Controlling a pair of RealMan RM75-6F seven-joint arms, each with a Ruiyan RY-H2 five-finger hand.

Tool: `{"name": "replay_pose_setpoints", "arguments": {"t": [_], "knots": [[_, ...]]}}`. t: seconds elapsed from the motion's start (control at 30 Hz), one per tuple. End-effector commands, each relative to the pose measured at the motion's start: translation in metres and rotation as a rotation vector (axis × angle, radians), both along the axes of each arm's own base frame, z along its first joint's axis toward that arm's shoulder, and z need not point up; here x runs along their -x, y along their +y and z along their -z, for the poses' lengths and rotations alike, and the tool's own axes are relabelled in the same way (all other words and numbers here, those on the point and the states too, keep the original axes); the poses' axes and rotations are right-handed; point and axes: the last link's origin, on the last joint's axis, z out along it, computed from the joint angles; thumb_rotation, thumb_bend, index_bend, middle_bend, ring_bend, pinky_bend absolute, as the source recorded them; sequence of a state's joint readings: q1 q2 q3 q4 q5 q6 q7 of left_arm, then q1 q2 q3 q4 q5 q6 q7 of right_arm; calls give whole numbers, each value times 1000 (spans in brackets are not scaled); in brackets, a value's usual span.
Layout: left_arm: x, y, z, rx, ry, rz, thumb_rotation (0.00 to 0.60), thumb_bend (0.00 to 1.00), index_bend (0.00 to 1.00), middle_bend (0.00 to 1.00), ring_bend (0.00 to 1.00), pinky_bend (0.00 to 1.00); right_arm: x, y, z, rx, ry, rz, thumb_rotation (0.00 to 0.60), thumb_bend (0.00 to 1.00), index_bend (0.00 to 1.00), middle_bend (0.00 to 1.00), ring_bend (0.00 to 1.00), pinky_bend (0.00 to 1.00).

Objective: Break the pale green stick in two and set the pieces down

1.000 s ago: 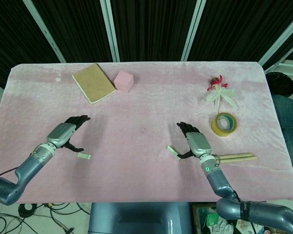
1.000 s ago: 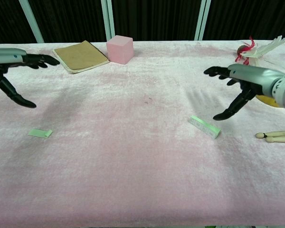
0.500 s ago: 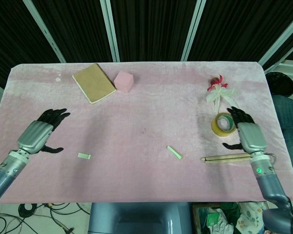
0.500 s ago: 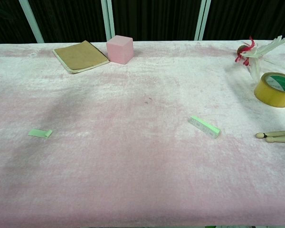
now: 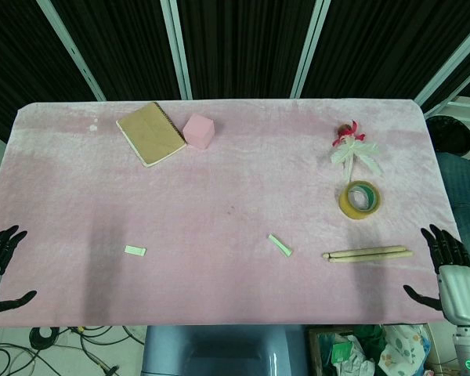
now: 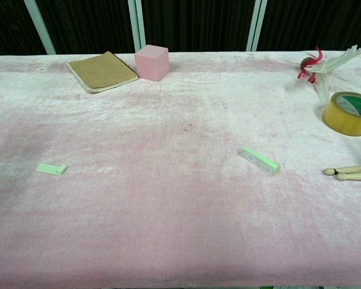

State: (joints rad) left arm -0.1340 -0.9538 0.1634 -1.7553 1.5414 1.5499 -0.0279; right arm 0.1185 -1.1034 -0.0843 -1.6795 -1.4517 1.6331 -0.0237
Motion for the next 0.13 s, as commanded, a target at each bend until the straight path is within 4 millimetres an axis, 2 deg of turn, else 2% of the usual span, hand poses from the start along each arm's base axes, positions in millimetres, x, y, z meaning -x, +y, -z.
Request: {"name": "replay_pose_setpoints", "arguments": {"t": [0.03, 0.13], "knots": [[2, -4, -1, 0, -31, 0, 600, 126, 61, 0, 0, 0, -6, 12, 2, 14, 14, 15, 600, 0, 0, 0, 0, 83], [1, -2, -3, -12, -39, 16, 600, 126, 63, 0, 0, 0, -13, 16, 0, 13, -18, 19, 600, 0, 0, 0, 0, 83]]}}
